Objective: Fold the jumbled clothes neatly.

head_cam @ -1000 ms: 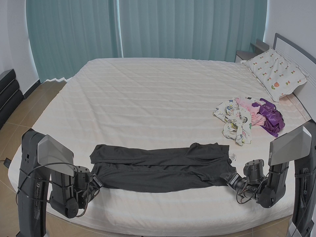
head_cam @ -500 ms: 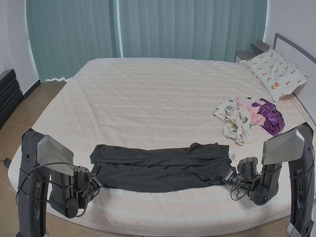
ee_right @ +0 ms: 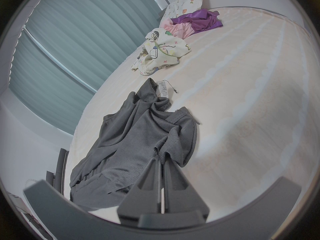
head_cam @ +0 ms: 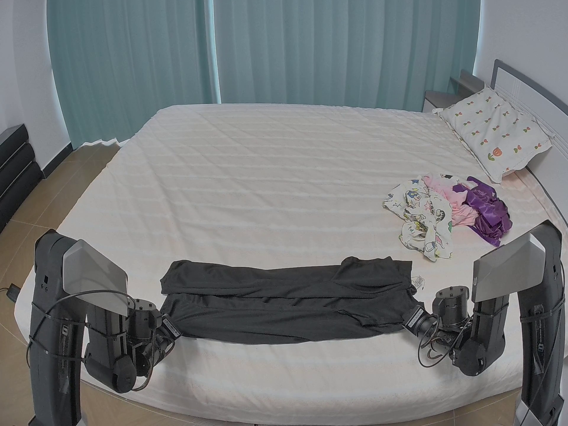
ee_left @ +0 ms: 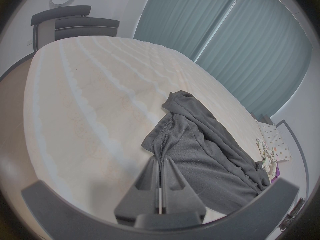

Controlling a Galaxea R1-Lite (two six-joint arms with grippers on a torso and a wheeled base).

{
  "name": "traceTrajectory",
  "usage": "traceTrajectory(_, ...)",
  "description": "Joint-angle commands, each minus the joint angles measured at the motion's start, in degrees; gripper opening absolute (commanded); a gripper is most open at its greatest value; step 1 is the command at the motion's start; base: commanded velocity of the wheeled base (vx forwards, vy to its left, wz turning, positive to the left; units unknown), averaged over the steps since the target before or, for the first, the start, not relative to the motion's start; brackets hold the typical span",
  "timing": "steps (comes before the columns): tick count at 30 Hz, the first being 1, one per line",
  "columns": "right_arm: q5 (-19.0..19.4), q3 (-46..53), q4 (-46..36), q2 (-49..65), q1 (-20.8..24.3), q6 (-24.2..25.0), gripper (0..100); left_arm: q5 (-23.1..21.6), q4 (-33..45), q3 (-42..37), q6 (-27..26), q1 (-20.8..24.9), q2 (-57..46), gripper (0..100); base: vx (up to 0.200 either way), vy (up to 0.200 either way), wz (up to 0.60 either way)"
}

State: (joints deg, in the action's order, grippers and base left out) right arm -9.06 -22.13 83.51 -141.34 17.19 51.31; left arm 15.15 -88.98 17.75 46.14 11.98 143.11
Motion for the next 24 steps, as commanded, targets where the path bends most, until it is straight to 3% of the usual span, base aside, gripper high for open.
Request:
traceTrajectory(1, 1.41, 4.55, 1.48, 4.14, -0.49, 0.11, 0, -0.48, -0.32, -2.37, -0.17, -1.52, -2.92, 0, 0.000, 0.000, 0.00)
traceTrajectory(11, 3.70, 10.17, 1.48, 7.57, -0.49, 0.19, 0, -0.65, -0.32, -6.24, -3.43, -1.70, -4.06, 0, 0.000, 0.000, 0.00)
traceTrajectory(17, 5.89, 13.78, 0.78, 9.94, 0.13, -0.16, 0, -1.53, -0.32, -9.31, -8.26, -2.32, -3.97, 0, 0.000, 0.000, 0.00)
traceTrajectory(24, 6.60, 14.13, 1.48, 6.78, 0.13, -1.48, 0, -2.32, -0.32, -10.37, -8.70, -2.58, -3.54, 0, 0.000, 0.000, 0.00)
